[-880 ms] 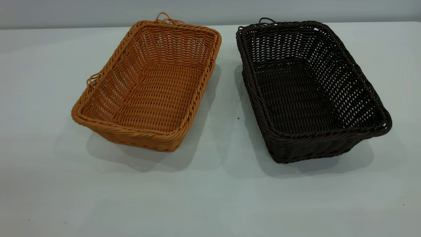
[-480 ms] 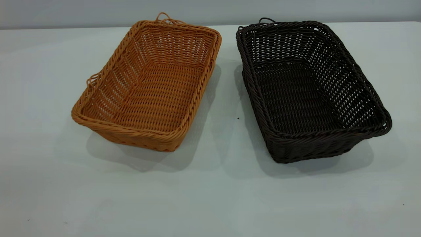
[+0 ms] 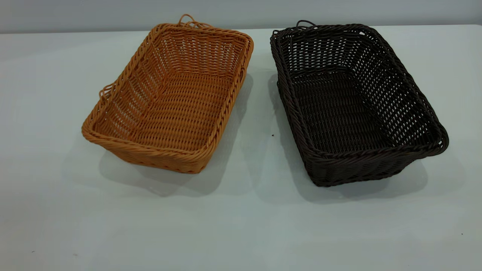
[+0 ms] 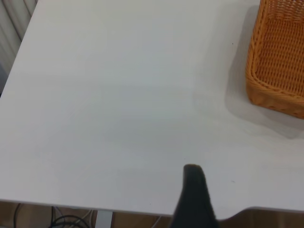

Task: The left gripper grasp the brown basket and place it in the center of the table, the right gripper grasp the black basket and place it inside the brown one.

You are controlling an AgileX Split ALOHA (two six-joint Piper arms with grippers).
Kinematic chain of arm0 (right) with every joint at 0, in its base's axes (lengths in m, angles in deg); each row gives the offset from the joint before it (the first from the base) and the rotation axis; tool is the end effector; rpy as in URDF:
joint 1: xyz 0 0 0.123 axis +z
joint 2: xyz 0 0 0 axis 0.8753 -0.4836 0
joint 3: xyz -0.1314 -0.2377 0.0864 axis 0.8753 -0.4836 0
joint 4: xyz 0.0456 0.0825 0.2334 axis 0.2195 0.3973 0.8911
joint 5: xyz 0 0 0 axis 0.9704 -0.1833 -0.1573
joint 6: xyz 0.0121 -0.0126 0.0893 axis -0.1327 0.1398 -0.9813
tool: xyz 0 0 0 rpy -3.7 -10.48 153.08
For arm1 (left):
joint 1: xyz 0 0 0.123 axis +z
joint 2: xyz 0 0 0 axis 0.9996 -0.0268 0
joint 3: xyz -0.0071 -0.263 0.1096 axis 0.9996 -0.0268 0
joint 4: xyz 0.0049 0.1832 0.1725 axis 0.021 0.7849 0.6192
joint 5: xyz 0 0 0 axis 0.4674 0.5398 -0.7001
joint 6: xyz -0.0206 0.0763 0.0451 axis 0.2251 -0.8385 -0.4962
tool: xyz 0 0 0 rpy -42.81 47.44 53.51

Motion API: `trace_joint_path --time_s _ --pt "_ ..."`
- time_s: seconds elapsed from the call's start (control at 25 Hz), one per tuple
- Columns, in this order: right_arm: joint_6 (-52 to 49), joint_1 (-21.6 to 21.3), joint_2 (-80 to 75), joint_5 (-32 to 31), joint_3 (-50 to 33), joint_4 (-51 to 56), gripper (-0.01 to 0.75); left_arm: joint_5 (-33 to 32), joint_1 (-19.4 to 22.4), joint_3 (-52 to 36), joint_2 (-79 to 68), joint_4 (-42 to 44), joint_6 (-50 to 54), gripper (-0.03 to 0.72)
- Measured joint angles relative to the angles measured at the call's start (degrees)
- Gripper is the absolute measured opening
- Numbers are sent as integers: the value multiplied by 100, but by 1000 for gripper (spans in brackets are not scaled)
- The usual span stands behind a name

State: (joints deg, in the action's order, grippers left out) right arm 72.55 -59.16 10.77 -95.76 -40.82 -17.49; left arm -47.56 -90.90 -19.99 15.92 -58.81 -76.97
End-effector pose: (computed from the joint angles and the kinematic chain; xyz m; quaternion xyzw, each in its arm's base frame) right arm -0.0066 0.0038 0.2653 -0.0054 0.8692 0.0386 0.4929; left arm -0.0087 0.0065 0.2706 -0.0500 0.8617 -0.0121 0.5047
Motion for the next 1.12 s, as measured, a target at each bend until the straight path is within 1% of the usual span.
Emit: trace_joint_path --time_s 0.84,0.96,1.12 --pt "0 0 -46 7 0 -63 552 0 0 0 0 0 0 510" --pt "20 0 -528 66 6 -111 552 0 0 0 -80 -6 121 510" --pt "467 0 -1761 160 25 86 552 80 0 11 -894 -183 277 509"
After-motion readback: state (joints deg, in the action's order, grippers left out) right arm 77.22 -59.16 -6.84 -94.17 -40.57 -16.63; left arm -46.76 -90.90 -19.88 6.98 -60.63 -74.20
